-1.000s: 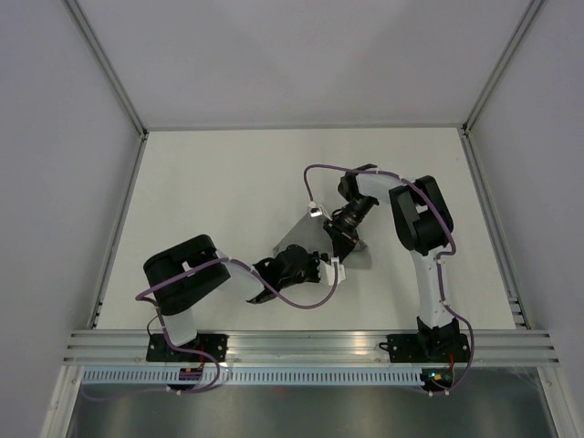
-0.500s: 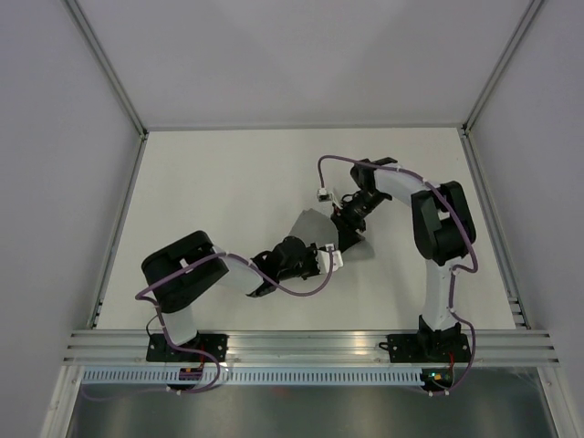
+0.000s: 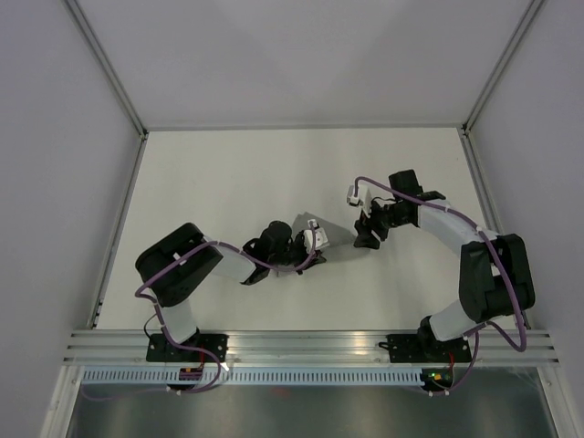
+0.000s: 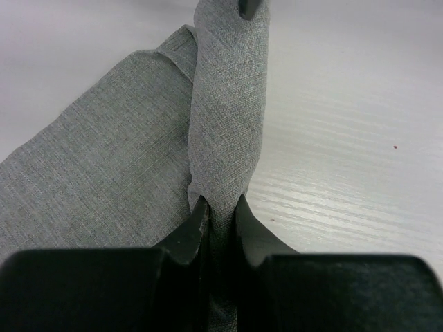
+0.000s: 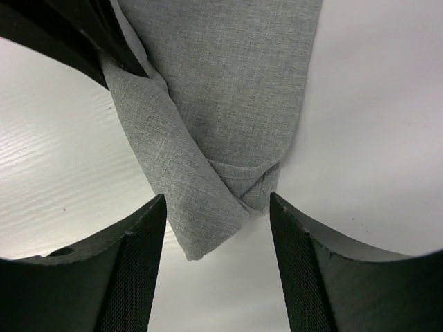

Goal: Fold the napkin, place the utensils inside, and roll it up
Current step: Roll the napkin at the center of the board.

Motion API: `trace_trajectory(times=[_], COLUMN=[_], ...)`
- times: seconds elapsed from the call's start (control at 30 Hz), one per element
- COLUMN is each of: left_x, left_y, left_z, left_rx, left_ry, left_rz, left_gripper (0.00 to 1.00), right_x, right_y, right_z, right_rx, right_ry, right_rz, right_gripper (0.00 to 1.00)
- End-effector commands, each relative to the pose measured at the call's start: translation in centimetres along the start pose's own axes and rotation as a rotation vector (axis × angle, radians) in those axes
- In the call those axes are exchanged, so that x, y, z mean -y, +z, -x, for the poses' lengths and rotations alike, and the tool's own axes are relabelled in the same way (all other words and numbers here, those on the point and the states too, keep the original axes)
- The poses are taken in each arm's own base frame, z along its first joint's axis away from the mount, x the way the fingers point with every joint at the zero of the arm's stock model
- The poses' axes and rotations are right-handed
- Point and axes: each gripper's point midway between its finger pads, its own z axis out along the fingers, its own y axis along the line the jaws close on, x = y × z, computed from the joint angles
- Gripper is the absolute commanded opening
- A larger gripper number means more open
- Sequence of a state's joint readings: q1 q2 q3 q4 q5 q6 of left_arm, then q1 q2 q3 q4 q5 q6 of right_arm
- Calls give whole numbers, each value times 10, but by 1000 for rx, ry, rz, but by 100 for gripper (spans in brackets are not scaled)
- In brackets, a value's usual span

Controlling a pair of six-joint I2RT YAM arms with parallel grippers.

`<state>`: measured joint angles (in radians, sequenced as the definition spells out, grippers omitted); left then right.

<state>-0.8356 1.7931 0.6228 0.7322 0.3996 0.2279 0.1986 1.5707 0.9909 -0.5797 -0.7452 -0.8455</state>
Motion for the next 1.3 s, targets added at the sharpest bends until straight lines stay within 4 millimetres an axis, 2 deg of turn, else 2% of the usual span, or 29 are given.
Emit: trace_trajectory(times=[0.0, 0.03, 0.1, 0.17, 0.2, 0.33, 0.57, 0.7, 0.97, 1.1, 1.27], left_x=[46, 46, 48, 51, 52, 55, 53, 53, 51, 51, 48], left_y=[-12, -12, -13, -13, -14, -13, -12, -13, -14, -16, -16], left_z=[-53, -55, -54, -57, -58, -64, -64, -66, -68, -68, -67], left_rx=[-168, -173, -173, -183, -189, -209, -210, -214, -206, -195, -185], left_ry=[-243, -258, -284, -308, -320, -345, -357, -365, -383, -381, -380], left_rz=[-179, -183, -204, -224, -229, -250, -251, -249, -255, -253, -244], left_gripper=[2, 2, 2, 2, 2, 2, 2, 2, 2, 2, 2], right_x=[1, 1, -15, -18, -28, -44, -56, -63, -87, -91, -92], right_y=[6, 8, 20, 25, 32, 44, 62, 58, 38, 35, 40], right_z=[20, 19, 17, 20, 16, 18, 3, 4, 27, 23, 9], right_rx=[79, 66, 42, 37, 24, 13, -46, -35, 56, 61, 36], right_ry=[-203, -226, -279, -334, -358, -417, -446, -452, -449, -466, -495], right_rz=[-66, -84, -65, -100, -83, -69, -32, -26, 30, 46, 62], right_gripper=[68, 69, 69, 71, 72, 74, 71, 72, 75, 76, 76])
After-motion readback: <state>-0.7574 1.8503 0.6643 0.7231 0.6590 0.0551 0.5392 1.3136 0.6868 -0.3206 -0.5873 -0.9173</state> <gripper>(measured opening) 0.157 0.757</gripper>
